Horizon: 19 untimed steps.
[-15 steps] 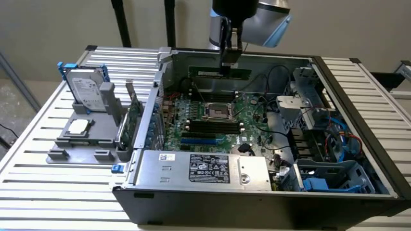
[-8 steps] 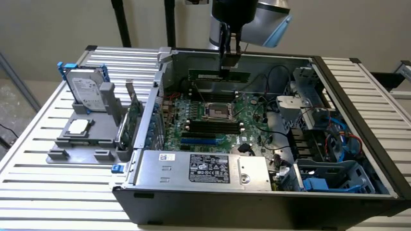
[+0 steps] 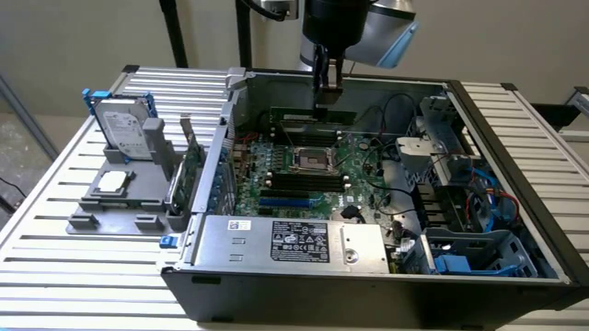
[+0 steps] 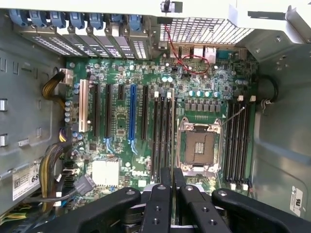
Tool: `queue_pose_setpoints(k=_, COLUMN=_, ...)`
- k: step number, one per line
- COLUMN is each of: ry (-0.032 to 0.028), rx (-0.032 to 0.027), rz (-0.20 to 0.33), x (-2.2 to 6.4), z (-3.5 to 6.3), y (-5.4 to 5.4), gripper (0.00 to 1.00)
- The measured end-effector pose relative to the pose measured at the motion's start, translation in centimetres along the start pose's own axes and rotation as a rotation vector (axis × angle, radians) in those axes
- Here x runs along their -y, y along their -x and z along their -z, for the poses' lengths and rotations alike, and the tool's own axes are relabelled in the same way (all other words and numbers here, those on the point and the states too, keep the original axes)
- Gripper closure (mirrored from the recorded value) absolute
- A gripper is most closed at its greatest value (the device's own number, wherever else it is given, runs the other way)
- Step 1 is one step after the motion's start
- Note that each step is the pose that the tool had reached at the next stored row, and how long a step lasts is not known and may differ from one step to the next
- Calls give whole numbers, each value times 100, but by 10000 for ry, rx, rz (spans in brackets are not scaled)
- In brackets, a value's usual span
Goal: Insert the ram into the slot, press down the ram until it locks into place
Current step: 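Insert the ram into the slot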
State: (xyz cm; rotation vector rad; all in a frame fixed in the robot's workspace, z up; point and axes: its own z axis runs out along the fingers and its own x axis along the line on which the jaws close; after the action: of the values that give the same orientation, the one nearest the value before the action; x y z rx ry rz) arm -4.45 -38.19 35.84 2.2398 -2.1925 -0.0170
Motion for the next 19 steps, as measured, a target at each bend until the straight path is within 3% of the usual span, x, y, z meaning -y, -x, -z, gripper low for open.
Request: queue_pose_setpoints(k=19, ry=-1, rx=1, rz=-60, x=28, z=-345, y=-2, gripper=87)
